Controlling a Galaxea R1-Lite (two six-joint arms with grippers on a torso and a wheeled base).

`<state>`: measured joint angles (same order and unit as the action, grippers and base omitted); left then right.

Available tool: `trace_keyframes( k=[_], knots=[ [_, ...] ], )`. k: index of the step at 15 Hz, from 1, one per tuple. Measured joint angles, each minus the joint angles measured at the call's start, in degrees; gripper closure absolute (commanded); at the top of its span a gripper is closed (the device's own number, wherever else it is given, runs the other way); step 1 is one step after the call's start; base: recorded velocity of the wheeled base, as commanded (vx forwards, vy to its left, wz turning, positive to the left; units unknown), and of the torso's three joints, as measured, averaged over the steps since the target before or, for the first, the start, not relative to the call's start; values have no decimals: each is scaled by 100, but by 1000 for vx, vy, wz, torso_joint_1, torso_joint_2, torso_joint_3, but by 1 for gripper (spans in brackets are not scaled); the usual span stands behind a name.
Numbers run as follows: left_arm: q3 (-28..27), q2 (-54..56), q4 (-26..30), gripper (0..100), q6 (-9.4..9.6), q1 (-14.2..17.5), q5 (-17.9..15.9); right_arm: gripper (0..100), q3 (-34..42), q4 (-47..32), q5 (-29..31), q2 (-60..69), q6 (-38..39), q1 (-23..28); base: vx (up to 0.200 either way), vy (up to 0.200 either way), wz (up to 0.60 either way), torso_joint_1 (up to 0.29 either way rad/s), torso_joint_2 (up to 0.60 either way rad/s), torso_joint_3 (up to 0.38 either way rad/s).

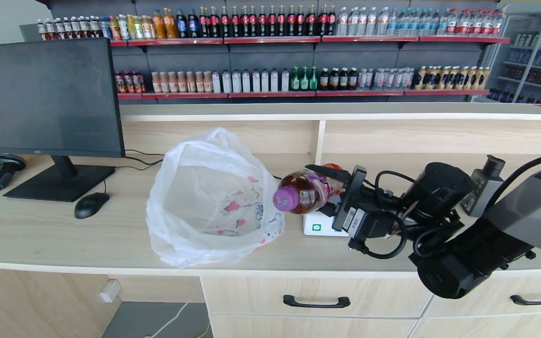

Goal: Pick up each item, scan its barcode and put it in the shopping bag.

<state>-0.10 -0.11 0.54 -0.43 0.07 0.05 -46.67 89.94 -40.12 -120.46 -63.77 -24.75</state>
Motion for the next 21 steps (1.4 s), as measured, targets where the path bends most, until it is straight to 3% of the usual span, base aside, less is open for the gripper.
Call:
trace_keyframes(
  k=[7, 21],
  knots=[
    [0, 0, 0, 0, 0, 0, 0, 100, -2, 2, -74, -132, -468, 90, 0, 0, 0, 0, 0, 0],
    [0, 0, 0, 0, -6, 0, 0, 100, -9, 0, -127, -352, -562, 238, 0, 0, 0, 0, 0, 0]
  ],
)
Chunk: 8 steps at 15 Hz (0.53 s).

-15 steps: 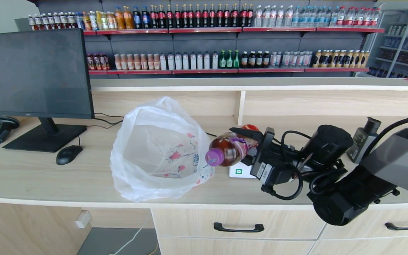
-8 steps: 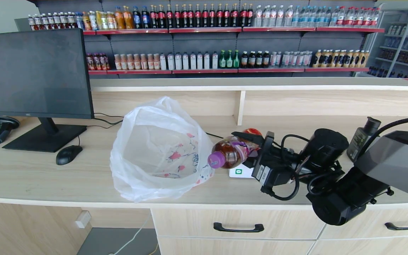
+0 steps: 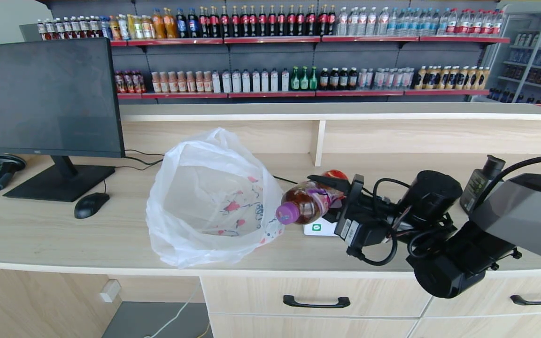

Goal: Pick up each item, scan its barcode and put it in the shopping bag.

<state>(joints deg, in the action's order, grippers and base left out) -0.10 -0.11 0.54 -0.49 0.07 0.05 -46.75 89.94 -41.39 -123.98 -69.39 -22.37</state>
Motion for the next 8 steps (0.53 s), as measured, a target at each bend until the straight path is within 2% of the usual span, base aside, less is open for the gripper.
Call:
trace_keyframes(
  k=[8],
  knots=[
    [0, 0, 0, 0, 6, 0, -2, 100, 9, -2, 9, 77, 67, 7, 0, 0, 0, 0, 0, 0]
  ],
)
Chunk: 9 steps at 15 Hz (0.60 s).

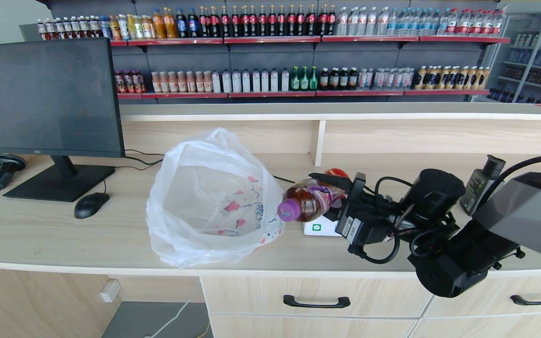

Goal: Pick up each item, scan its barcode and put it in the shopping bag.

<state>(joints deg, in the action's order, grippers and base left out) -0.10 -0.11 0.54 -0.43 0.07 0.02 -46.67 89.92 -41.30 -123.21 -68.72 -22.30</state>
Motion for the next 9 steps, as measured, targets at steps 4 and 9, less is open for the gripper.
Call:
trace_keyframes(
  k=[4, 9],
  knots=[
    [0, 0, 0, 0, 129, -7, -10, 100, -16, 2, 2, 332, 424, -13, 0, 0, 0, 0, 0, 0],
    [0, 0, 6, 0, 98, -2, -12, 100, 22, 2, 4, 877, 1007, -27, 0, 0, 0, 0, 0, 0]
  ],
)
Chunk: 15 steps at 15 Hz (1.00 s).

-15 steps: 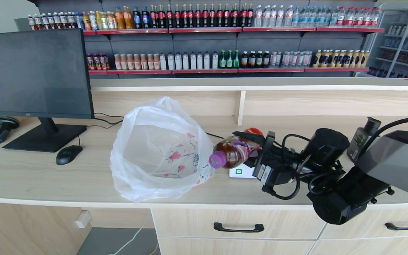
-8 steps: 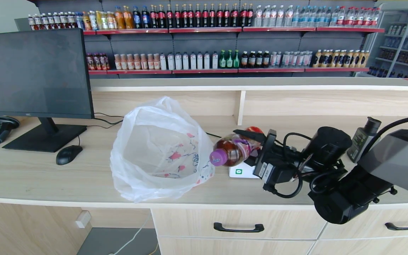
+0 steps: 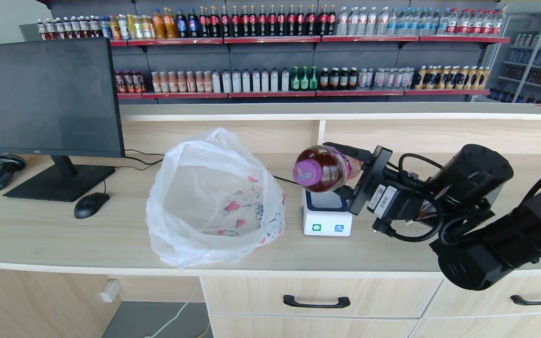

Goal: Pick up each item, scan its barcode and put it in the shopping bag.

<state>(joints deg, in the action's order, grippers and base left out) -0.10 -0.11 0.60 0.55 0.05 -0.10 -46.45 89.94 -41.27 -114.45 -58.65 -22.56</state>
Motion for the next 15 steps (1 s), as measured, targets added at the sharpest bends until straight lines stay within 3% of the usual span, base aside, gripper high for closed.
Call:
trace_keyframes(
  k=[3, 5, 10, 15],
  knots=[
    [0, 0, 2, 0, -50, 5, 7, 100, 6, -4, 108, 339, 333, 0, 0, 0, 0, 0, 0, 0],
    [0, 0, -5, 0, -68, 2, 10, 100, 6, 5, 536, 638, 673, -59, 0, 0, 0, 0, 0, 0],
    [0, 0, -6, 0, -79, 0, 10, 100, -55, 2, 1707, 1073, 1618, -1051, 0, 0, 0, 0, 0, 0],
    [0, 0, -9, 0, -79, 2, 10, 100, 183, 7, 1930, 1423, 3057, -1221, 0, 0, 0, 0, 0, 0]
  ],
)
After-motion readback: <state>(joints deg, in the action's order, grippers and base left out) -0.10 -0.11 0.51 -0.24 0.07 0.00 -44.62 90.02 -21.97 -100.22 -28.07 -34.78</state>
